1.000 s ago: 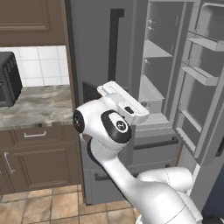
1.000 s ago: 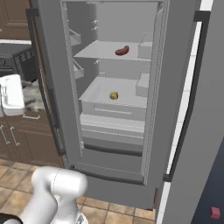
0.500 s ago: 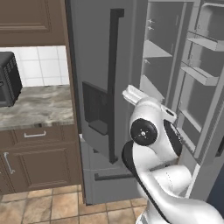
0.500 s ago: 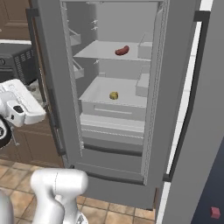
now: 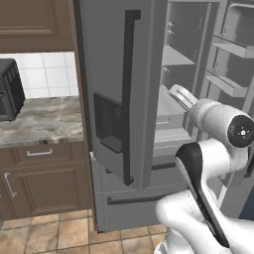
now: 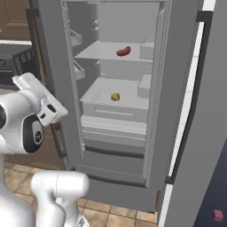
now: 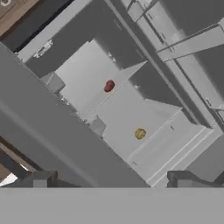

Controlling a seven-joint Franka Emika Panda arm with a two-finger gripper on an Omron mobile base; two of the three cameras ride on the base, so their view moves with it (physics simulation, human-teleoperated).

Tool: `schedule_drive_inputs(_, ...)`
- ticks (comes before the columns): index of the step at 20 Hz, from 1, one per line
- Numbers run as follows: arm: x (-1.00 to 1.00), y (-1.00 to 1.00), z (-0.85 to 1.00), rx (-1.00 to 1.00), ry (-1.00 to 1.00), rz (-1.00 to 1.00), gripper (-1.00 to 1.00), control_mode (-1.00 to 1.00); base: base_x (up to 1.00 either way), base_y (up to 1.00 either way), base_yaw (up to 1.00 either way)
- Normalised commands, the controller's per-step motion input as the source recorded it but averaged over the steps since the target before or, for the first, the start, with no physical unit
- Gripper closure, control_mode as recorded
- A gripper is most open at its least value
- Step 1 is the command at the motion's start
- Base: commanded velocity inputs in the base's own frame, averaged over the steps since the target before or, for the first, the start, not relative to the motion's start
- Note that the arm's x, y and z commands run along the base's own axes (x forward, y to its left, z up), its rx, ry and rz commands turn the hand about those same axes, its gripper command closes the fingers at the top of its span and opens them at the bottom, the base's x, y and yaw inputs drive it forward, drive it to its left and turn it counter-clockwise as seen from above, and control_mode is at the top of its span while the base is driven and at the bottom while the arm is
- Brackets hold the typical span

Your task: Retrieve the sausage and cheese from the fridge and place them on the cutting board on the counter.

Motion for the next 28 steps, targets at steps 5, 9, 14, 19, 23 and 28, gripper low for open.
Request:
schedule_drive_inputs(5,0.4,-0.43,0.0,0.31,0.02,0.2,-1.0,-1.0,0.0,0.0,0.0)
schedule_drive_inputs(9,0.77,-0.28,-0.07,0.13,0.13,0.21,-1.0,-1.0,0.0,0.0,0.0)
schedule_drive_inputs(14,0.83,-0.03,-0.25,0.01,0.11,0.17,-1.0,-1.0,0.0,0.0,0.0)
schedule_drive_inputs(19,0.83,0.0,-0.18,0.0,0.08,0.17,-1.0,-1.0,0.0,0.0,0.0)
schedule_drive_inputs(23,0.82,0.0,-0.12,0.0,0.01,0.19,-1.0,-1.0,0.0,0.0,0.0)
schedule_drive_inputs(28,0.69,-0.04,-0.15,0.0,0.0,0.16,-1.0,-1.0,0.0,0.0,0.0)
